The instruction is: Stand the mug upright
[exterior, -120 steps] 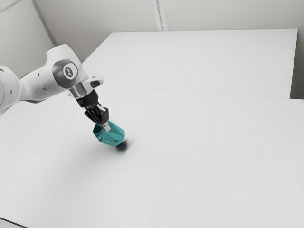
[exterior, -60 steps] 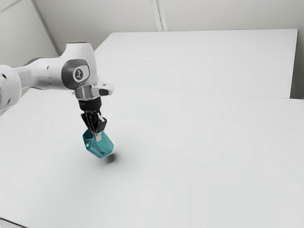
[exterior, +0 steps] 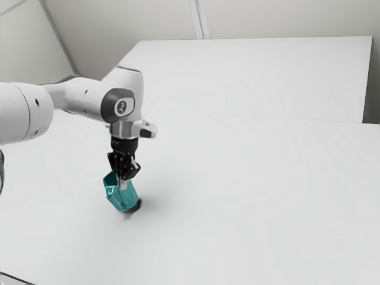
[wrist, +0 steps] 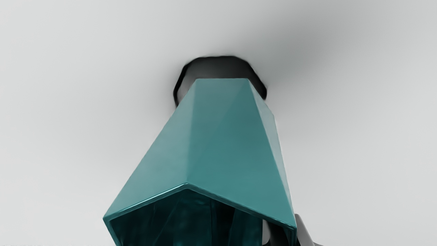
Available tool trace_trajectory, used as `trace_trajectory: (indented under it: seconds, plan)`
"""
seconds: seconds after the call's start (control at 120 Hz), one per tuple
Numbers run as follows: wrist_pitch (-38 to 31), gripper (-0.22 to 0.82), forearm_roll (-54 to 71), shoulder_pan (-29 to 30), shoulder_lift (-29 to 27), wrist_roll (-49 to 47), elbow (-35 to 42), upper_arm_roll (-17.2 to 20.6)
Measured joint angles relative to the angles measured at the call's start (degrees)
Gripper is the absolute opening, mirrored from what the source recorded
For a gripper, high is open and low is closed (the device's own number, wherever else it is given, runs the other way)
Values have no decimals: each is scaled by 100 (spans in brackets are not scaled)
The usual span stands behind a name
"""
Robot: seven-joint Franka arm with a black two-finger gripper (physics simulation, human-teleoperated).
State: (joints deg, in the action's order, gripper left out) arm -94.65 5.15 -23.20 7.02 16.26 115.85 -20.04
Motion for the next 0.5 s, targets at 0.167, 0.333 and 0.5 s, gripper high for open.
trace_trajectory:
  seconds: [0.167, 0.333, 0.5]
  plan:
    - [7, -18, 3, 3, 157, -82, 21, 1]
    - [-6, -10, -4, 0, 188, -147, 39, 0]
    - [-13, 26, -21, 1, 131, -184, 27, -8]
